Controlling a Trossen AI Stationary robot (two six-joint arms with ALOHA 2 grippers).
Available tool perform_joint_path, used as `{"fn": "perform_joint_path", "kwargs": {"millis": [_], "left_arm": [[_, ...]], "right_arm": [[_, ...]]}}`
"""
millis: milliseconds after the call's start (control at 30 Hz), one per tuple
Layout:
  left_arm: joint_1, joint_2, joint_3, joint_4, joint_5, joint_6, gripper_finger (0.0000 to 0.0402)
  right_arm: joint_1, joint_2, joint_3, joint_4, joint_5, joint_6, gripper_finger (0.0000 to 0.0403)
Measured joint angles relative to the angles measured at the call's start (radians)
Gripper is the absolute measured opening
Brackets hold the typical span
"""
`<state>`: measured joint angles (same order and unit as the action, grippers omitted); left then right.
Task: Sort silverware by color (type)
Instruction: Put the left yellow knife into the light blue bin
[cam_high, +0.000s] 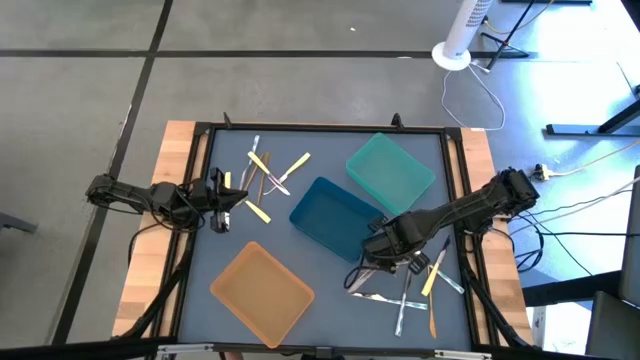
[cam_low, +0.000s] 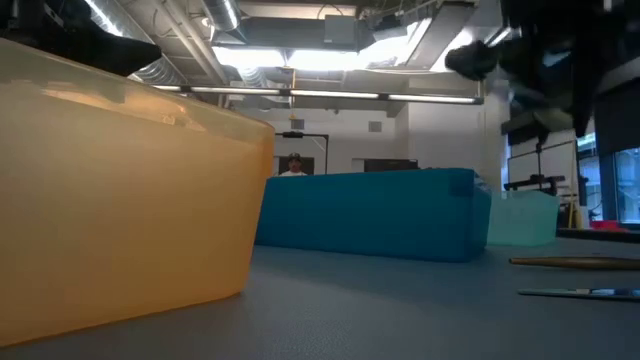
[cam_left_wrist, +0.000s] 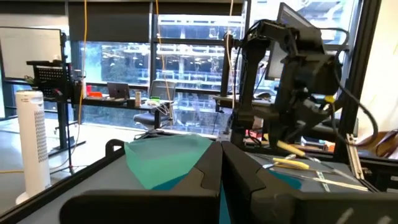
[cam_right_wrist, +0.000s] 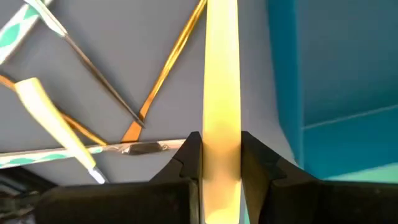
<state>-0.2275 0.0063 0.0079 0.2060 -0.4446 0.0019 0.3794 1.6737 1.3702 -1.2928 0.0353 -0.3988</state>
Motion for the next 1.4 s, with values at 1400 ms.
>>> {"fn": "perform_joint_path", "kwargs": {"millis": [1400], "left_arm": [[0.0, 0.0, 0.0, 0.173, -0.118, -0.025, 0.0091]], "right_arm": [[-0.722, -0.439, -0.422, 0.266, 0.115, 0.291, 0.0053]]}}
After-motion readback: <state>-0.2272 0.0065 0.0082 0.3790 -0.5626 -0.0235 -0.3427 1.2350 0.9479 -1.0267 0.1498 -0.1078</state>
